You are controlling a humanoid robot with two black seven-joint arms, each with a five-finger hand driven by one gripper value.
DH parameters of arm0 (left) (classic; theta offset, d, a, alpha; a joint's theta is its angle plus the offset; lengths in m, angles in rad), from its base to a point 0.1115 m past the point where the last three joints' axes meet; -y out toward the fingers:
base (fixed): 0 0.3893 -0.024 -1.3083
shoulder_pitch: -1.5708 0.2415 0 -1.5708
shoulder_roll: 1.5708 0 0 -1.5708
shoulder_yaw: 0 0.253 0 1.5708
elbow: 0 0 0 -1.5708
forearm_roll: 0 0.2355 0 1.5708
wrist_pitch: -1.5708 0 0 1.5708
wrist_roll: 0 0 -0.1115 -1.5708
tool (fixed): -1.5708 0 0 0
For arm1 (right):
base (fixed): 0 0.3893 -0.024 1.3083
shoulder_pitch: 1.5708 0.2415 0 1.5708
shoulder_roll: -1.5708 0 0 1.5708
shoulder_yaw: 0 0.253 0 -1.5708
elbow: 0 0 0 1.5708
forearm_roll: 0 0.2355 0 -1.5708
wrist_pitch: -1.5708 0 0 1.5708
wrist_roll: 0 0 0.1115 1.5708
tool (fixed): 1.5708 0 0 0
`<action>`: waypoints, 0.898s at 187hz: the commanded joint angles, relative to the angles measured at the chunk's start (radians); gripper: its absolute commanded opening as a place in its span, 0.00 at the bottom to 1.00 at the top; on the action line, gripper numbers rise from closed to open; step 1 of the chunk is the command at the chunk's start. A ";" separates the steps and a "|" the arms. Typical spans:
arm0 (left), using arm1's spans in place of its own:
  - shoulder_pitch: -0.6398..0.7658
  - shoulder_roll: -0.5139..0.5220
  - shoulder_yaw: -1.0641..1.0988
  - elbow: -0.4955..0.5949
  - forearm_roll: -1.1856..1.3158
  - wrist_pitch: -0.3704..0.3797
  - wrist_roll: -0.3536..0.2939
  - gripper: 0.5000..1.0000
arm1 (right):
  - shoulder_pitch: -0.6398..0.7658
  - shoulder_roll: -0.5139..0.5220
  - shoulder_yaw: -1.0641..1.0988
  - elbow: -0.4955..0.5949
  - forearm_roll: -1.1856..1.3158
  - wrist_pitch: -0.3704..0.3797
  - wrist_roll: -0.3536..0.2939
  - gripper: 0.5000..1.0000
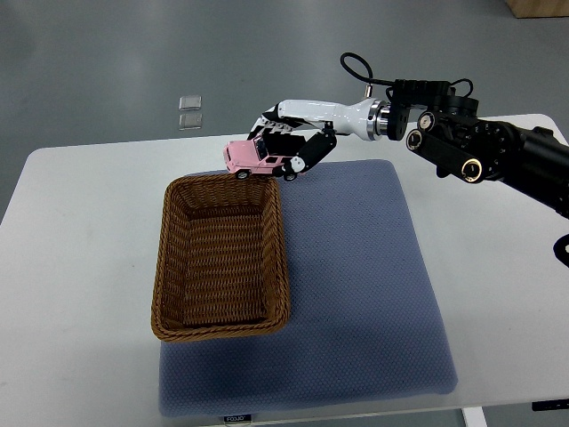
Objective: Place pink car in brown basket
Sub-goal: 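Lower the held car into the wicker basket with the right hand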
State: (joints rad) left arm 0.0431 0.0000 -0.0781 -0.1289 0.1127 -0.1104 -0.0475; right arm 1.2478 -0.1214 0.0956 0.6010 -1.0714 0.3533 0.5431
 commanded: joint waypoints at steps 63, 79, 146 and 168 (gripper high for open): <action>0.000 0.000 0.000 0.000 -0.001 0.000 0.000 1.00 | -0.001 0.121 -0.116 0.002 -0.067 0.022 -0.015 0.00; 0.000 0.000 0.000 0.000 0.001 0.000 0.000 1.00 | -0.010 0.121 -0.122 0.002 -0.074 0.015 -0.015 0.00; 0.000 0.000 0.000 0.000 0.001 0.000 0.000 1.00 | -0.021 0.121 -0.151 0.000 -0.074 -0.014 -0.022 0.00; 0.000 0.000 0.000 0.000 -0.001 0.000 0.000 1.00 | -0.022 0.121 -0.151 0.000 -0.074 -0.030 -0.023 0.00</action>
State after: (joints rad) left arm 0.0430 0.0000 -0.0779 -0.1289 0.1125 -0.1105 -0.0475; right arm 1.2274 0.0001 -0.0554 0.6011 -1.1459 0.3359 0.5213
